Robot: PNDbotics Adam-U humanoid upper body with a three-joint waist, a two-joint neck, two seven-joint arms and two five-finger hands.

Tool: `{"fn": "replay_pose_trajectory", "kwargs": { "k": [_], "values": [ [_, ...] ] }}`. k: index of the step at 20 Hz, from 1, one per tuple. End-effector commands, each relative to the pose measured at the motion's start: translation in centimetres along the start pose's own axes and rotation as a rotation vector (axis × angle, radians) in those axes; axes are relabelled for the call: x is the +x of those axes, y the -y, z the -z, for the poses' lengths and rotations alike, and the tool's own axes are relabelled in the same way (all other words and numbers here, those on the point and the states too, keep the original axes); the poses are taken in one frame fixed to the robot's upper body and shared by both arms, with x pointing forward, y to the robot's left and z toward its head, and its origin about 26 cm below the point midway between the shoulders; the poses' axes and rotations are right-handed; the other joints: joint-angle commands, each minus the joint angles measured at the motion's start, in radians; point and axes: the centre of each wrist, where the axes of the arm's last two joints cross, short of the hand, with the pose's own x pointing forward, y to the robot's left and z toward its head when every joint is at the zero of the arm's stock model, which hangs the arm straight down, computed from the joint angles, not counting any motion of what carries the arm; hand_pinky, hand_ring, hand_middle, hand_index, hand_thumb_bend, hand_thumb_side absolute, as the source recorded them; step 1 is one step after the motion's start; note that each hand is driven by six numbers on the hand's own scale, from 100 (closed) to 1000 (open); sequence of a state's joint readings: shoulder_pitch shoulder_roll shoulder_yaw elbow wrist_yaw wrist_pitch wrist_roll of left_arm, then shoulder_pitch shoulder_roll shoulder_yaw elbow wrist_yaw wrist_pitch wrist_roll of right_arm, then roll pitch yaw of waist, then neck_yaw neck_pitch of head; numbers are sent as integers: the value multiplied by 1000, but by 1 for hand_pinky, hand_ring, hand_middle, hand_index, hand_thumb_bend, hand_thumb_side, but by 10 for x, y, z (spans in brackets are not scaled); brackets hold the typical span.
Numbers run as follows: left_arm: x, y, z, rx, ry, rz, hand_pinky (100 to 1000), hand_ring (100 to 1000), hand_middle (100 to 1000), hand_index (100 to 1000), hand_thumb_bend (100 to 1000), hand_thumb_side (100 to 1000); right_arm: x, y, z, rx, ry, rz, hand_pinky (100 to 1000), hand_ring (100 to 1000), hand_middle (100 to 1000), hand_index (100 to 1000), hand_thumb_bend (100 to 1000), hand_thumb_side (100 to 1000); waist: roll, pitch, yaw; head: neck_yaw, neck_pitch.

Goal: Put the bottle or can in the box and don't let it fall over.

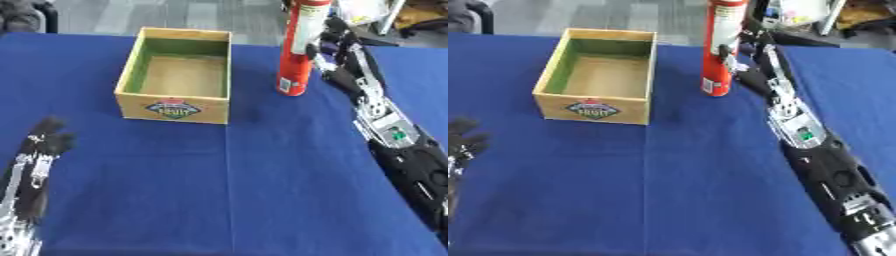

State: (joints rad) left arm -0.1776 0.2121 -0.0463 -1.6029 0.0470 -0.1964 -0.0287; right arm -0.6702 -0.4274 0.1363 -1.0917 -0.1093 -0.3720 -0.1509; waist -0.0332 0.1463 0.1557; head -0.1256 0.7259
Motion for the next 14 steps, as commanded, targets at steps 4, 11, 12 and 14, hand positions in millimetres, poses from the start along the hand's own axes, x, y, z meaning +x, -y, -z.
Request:
{"fn": "replay_pose_trajectory", "kwargs": {
  "k": [4, 11, 12, 14],
  "values": [
    [7, -2, 5, -8, 29, 10, 856, 820, 850, 943, 433, 755, 4, 17, 8, -32, 12, -37, 877, 952, 966, 1000, 335, 399, 3, -13, 0, -1, -12],
    [7, -2, 5, -9, 30, 10, 856, 822, 850, 943, 433, 756, 1, 20, 11, -53, -3, -43, 876, 952, 965, 1000, 337, 400, 3, -10, 4, -2, -13],
    [8, -2, 6, -10, 30, 10, 856, 822, 850, 944, 433, 756, 1, 21, 11, -55, -4, -43, 876, 952, 965, 1000, 337, 400, 3, -9, 5, -2, -14],
    [8, -2, 6, -11, 32, 9, 856, 823, 850, 944, 433, 756, 1, 22, 13, -60, -6, -45, 875, 952, 965, 1000, 336, 400, 2, -7, 7, -2, -15]
  ]
}}
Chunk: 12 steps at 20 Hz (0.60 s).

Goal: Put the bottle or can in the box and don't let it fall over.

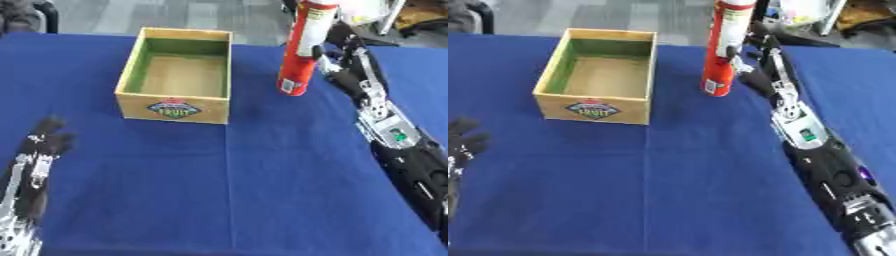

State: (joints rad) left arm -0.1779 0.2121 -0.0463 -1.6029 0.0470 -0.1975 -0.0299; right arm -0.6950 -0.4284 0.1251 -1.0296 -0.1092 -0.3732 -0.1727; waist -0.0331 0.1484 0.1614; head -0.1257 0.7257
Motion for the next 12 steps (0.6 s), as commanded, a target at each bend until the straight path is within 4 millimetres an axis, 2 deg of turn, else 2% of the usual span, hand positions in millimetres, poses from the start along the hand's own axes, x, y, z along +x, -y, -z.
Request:
{"fn": "replay_pose_trajectory", "kwargs": {
  "k": [1, 12],
  "values": [
    [8, -2, 6, -10, 31, 9, 856, 823, 850, 944, 433, 756, 9, 16, 12, -24, 27, -35, 875, 952, 965, 1000, 336, 401, 2, -8, 3, -3, -16],
    [11, -1, 10, -14, 44, 9, 856, 824, 850, 944, 432, 758, 7, 19, 22, -55, 17, -40, 872, 950, 960, 1000, 338, 402, 2, 10, 21, -9, -28]
  ]
}}
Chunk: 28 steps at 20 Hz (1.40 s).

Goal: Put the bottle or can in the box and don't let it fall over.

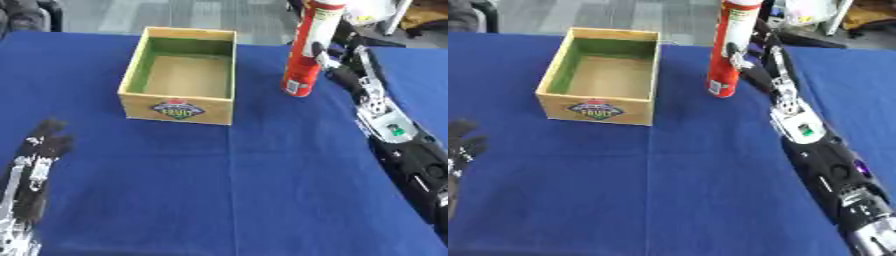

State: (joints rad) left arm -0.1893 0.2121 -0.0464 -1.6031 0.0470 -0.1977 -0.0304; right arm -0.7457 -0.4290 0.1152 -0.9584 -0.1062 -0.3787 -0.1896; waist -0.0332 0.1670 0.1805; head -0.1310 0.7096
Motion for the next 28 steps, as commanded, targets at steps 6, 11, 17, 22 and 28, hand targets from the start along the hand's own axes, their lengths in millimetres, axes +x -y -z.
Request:
{"fn": "replay_pose_trajectory", "kwargs": {
  "k": [6, 11, 17, 22, 28],
  "values": [
    [10, 0, 8, -14, 41, 9, 856, 824, 850, 944, 433, 757, 7, 15, 15, -35, 23, -26, 871, 948, 956, 1000, 338, 404, 3, 1, 10, -8, -18],
    [12, 0, 10, -17, 47, 8, 857, 823, 849, 944, 432, 758, 7, 14, 18, -44, 24, -21, 869, 947, 954, 1000, 340, 402, 5, 6, 18, -13, -22],
    [13, 1, 11, -20, 52, 6, 857, 823, 849, 944, 433, 757, 8, 13, 22, -51, 31, -18, 868, 946, 948, 1000, 342, 400, 7, 9, 26, -18, -27],
    [14, 1, 12, -21, 55, 5, 857, 822, 849, 944, 435, 756, 10, 13, 26, -57, 42, -14, 867, 945, 942, 1000, 342, 399, 7, 10, 31, -22, -30],
    [14, 1, 12, -21, 57, 5, 857, 822, 848, 944, 436, 756, 12, 12, 29, -65, 50, -14, 865, 943, 939, 1000, 349, 395, 6, 10, 37, -23, -34]
  ]
}}
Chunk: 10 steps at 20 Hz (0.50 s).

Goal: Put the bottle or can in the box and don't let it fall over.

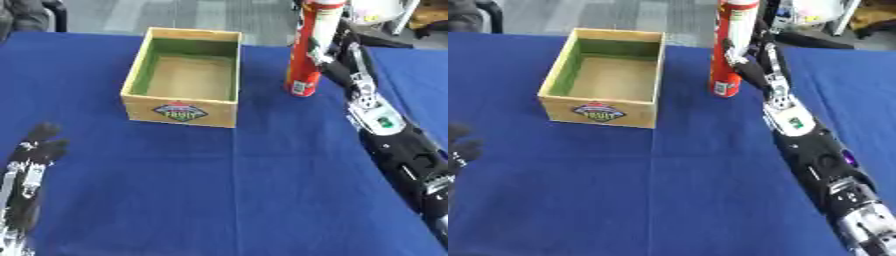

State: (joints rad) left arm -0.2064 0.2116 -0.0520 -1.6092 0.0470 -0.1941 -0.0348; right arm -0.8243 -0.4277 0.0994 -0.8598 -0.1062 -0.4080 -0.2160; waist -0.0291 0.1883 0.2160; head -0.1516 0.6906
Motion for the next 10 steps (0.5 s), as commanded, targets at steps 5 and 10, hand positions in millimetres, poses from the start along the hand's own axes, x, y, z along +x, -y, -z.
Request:
{"fn": "replay_pose_trajectory", "kwargs": {
  "k": [5, 10],
  "values": [
    [9, -1, 7, -8, 39, 5, 857, 822, 848, 944, 437, 755, 12, 9, 14, -23, 40, -17, 865, 942, 938, 1000, 360, 388, 0, -12, 6, -4, -18],
    [9, -1, 7, -9, 41, 6, 857, 822, 848, 944, 437, 755, 11, 10, 16, -37, 35, -22, 865, 939, 936, 1000, 365, 379, -2, -11, 9, -3, -19]
  ]
}}
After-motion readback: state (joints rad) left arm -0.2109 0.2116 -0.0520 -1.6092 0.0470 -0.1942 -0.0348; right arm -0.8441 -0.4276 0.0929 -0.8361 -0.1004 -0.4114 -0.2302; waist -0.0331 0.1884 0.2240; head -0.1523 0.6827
